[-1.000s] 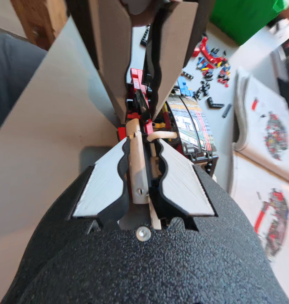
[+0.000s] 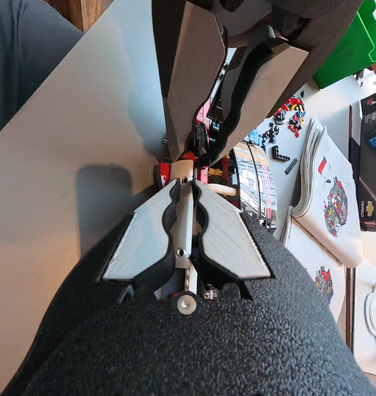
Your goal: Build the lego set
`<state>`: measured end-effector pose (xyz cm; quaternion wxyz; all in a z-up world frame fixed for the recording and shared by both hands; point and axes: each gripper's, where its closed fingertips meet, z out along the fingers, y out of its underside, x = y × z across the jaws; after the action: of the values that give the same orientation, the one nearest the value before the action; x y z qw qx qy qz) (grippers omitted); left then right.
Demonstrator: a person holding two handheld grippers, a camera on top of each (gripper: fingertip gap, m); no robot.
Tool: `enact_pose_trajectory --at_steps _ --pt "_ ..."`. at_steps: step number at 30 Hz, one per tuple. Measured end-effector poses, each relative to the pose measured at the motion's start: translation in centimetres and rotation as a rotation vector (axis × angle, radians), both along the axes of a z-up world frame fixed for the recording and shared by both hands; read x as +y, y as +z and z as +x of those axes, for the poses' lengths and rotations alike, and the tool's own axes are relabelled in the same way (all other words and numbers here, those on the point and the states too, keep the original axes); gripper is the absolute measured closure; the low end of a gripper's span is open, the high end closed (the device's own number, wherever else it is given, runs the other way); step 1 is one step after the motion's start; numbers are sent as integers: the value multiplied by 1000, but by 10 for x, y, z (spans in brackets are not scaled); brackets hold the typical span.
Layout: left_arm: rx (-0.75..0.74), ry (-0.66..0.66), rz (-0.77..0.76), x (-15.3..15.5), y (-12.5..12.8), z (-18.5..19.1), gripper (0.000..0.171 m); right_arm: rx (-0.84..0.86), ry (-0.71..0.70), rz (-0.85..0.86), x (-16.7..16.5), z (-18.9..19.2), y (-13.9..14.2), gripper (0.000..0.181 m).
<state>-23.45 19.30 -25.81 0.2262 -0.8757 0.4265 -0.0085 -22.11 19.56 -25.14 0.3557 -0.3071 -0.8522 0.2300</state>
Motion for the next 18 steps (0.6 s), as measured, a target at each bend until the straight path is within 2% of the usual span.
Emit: enact_pose_trajectory --at_steps 4,8,11,14,18 --pt "-24 4 -4 0 1 0 143 40 -23 -7 1 0 1 170" --pt "-27 3 1 0 1 0 143 50 -108 -172 4 7 14 164" --pt "-28 1 5 0 1 0 143 -42 -195 -228 20 9 5 136" --pt "-23 -2 7 0 1 0 143 -52 -157 -188 14 3 -2 148" --pt "-26 1 3 0 2 -1 143 -55 -128 -172 10 -6 -7 146"
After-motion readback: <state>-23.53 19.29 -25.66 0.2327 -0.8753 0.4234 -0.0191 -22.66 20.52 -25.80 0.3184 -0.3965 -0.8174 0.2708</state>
